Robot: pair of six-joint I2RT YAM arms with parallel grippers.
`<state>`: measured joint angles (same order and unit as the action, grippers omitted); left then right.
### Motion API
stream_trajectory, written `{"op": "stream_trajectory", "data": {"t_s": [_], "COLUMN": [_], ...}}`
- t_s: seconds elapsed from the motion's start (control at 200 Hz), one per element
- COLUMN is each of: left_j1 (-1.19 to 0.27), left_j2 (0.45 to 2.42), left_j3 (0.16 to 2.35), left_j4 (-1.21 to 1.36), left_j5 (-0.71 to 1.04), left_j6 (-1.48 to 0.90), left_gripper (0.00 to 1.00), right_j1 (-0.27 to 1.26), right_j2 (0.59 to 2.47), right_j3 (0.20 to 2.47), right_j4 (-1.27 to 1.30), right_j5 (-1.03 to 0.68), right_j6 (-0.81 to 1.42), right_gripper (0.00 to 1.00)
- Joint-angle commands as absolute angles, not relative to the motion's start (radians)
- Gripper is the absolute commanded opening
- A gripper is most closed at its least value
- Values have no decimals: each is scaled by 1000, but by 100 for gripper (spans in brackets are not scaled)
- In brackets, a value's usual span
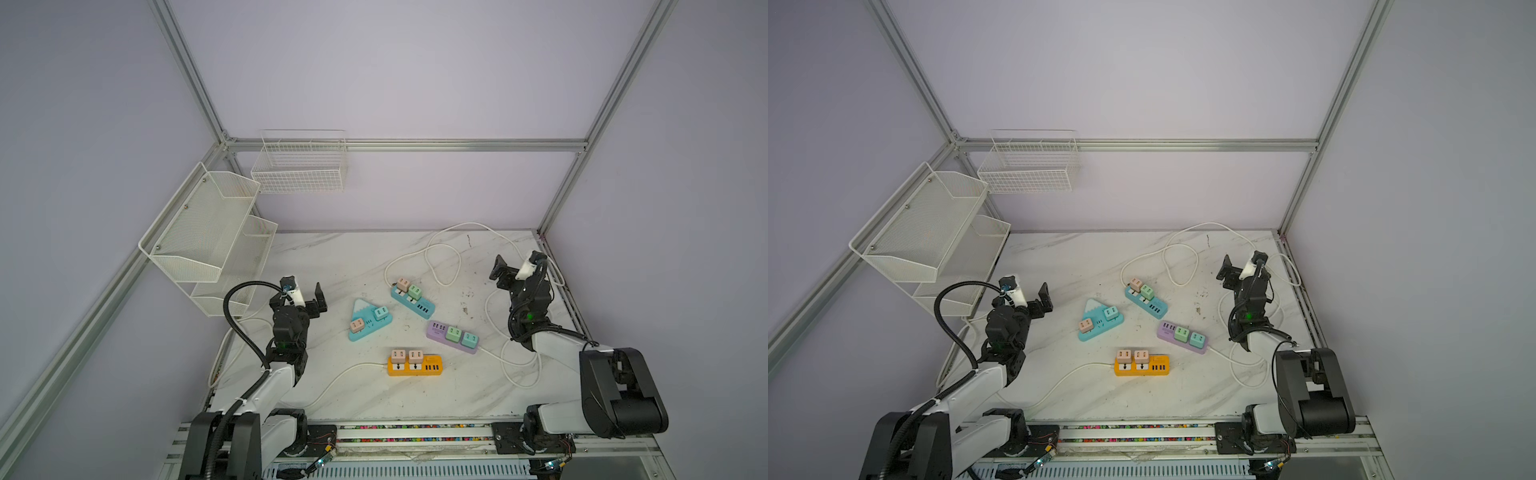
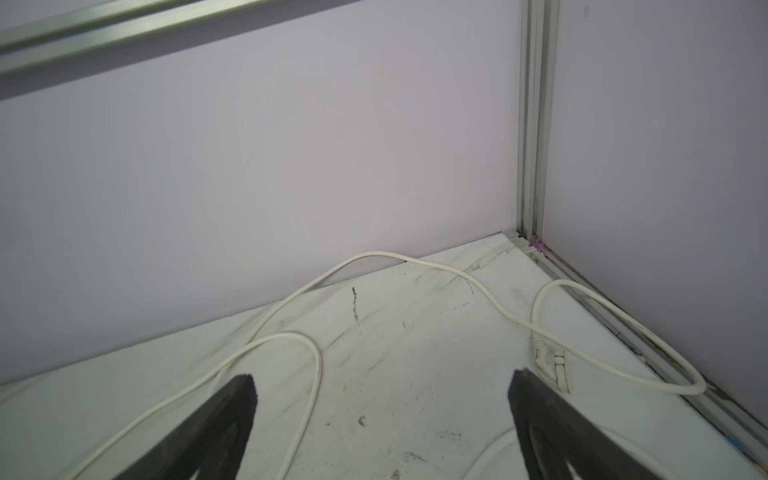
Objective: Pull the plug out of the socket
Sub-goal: 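Move the left and right grippers toward the yellow power strip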
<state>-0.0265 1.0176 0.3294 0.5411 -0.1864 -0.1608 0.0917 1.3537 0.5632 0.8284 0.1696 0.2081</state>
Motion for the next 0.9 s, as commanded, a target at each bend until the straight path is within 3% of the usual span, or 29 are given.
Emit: {"op": "stream_trajectory", "data": {"t_s": [0.0, 0.125, 0.42, 0.69, 0.9], "left_j1": [-21, -21, -19, -36, -149], "left_j2": [921, 850, 866, 868, 851], "left_j3": [429, 392, 489, 495, 486], "left_j4": [328, 257, 23, -10, -84], "left_j5": [-191, -314, -90, 192, 195], "left_j6": [-344, -573, -645, -715, -742], "left_gripper": [100, 100, 100, 100, 100], "right_j1": [90, 90, 91, 132, 205], "right_j2": [1273, 1167, 1065, 1032, 1007], "right_j3": [580, 535, 563, 612, 650], "right_j4": [591, 533, 387, 222, 81], "right_j5": [237, 189, -77, -158, -183], "right_j6": [424, 566, 539, 523, 490], "right_gripper": [97, 97, 97, 98, 98]}}
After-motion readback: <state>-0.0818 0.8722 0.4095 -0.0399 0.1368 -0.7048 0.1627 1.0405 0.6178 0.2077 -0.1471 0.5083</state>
